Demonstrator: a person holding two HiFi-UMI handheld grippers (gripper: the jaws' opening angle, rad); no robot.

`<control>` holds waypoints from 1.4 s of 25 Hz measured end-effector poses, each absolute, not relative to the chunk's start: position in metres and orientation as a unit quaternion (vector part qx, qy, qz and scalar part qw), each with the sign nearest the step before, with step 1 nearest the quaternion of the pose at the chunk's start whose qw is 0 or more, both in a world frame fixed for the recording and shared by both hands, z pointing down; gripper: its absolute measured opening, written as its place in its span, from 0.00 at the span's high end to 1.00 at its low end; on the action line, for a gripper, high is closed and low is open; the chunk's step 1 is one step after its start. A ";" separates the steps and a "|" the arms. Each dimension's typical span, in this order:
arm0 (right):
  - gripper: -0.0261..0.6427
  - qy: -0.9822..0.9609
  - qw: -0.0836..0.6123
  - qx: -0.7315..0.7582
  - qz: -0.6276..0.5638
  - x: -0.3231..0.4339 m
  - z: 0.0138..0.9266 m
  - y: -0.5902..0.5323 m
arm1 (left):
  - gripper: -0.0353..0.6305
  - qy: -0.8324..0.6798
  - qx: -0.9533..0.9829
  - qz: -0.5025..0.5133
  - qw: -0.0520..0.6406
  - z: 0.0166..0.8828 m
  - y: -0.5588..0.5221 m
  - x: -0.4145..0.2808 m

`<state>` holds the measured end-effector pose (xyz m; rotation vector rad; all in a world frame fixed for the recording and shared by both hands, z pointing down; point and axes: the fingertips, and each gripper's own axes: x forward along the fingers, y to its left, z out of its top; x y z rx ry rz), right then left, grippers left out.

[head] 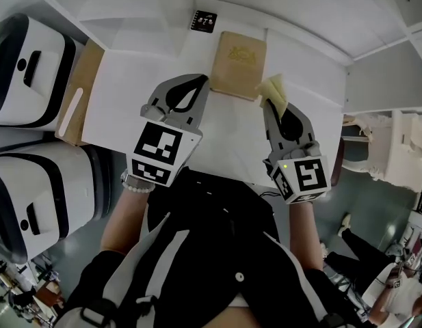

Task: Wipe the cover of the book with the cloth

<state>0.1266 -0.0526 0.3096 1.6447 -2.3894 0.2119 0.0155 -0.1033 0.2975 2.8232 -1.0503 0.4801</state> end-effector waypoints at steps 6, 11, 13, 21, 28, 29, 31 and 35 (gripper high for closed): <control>0.91 -0.820 0.093 0.560 0.067 0.111 0.296 -0.045 | 0.94 -0.347 0.927 0.134 0.050 0.281 -0.096 0.012; 0.91 -0.823 0.082 0.556 0.082 0.105 0.299 -0.045 | 0.94 -0.352 0.925 0.130 0.065 0.284 -0.096 0.005; 0.91 -0.822 0.076 0.557 0.089 0.106 0.300 -0.045 | 0.94 -0.354 0.923 0.130 0.069 0.286 -0.095 0.002; 0.91 -0.820 0.075 0.562 0.085 0.106 0.298 -0.046 | 0.94 -0.355 0.923 0.128 0.071 0.287 -0.094 -0.001; 0.91 -0.820 0.085 0.562 0.073 0.104 0.296 -0.044 | 0.94 -0.351 0.925 0.124 0.070 0.285 -0.093 0.000; 0.91 -0.820 0.087 0.562 0.071 0.104 0.296 -0.044 | 0.94 -0.350 0.926 0.122 0.072 0.285 -0.092 0.001; 0.91 -0.819 0.090 0.562 0.068 0.103 0.295 -0.044 | 0.94 -0.346 0.928 0.117 0.079 0.284 -0.092 0.002; 0.91 -0.817 0.093 0.565 0.067 0.103 0.294 -0.044 | 0.94 -0.341 0.930 0.122 0.070 0.284 -0.089 0.004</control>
